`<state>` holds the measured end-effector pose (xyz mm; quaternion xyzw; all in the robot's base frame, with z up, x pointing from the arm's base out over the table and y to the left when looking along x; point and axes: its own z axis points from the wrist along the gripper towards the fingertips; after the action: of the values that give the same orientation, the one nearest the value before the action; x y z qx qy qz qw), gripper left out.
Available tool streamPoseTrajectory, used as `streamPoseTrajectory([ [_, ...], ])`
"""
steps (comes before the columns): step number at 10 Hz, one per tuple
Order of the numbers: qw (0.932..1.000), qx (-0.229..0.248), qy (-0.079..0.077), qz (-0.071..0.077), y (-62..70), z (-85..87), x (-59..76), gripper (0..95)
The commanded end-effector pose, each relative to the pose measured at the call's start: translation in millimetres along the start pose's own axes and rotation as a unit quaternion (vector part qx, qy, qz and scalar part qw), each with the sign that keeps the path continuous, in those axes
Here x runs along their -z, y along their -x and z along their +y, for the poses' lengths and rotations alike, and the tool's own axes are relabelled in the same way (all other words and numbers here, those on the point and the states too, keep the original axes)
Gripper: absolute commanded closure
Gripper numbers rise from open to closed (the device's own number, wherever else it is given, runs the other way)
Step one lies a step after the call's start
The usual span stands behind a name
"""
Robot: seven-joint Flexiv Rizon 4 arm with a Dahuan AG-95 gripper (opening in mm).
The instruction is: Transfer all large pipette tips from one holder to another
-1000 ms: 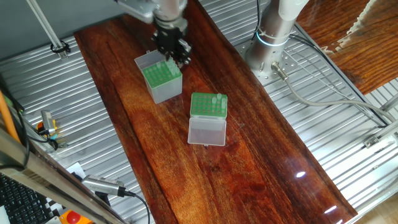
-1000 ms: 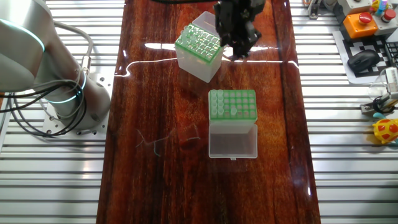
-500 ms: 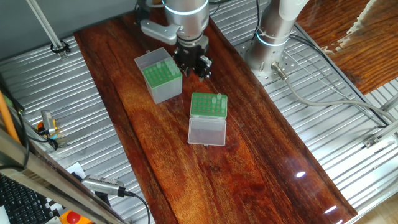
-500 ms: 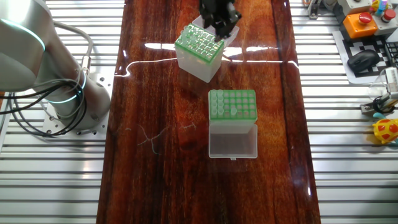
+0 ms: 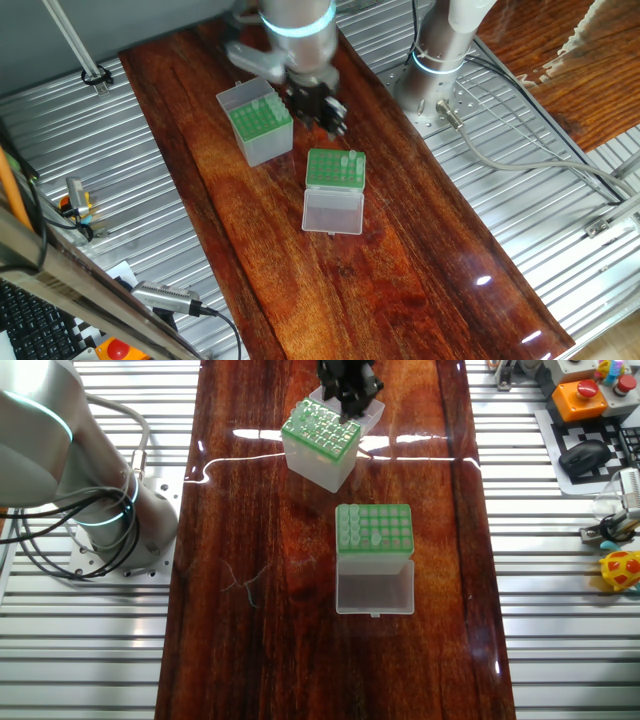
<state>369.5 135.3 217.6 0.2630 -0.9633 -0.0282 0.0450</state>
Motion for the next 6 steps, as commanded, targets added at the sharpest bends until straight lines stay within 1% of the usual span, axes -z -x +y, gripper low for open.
streamPoseTrajectory([
  [1,0.9996,-0.028,-0.008,-0.003,-1.7,2.5,0.2,57.0],
  [2,0.9997,-0.025,-0.005,-0.004,-1.7,2.5,0.2,57.0],
  [3,0.9997,-0.022,-0.001,-0.009,-1.7,2.5,0.2,57.0],
  [4,0.9996,-0.025,-0.002,-0.011,0.9,4.8,-6.1,57.0],
  [6,0.9993,-0.036,-0.003,-0.01,4.3,9.6,-18.6,57.0],
])
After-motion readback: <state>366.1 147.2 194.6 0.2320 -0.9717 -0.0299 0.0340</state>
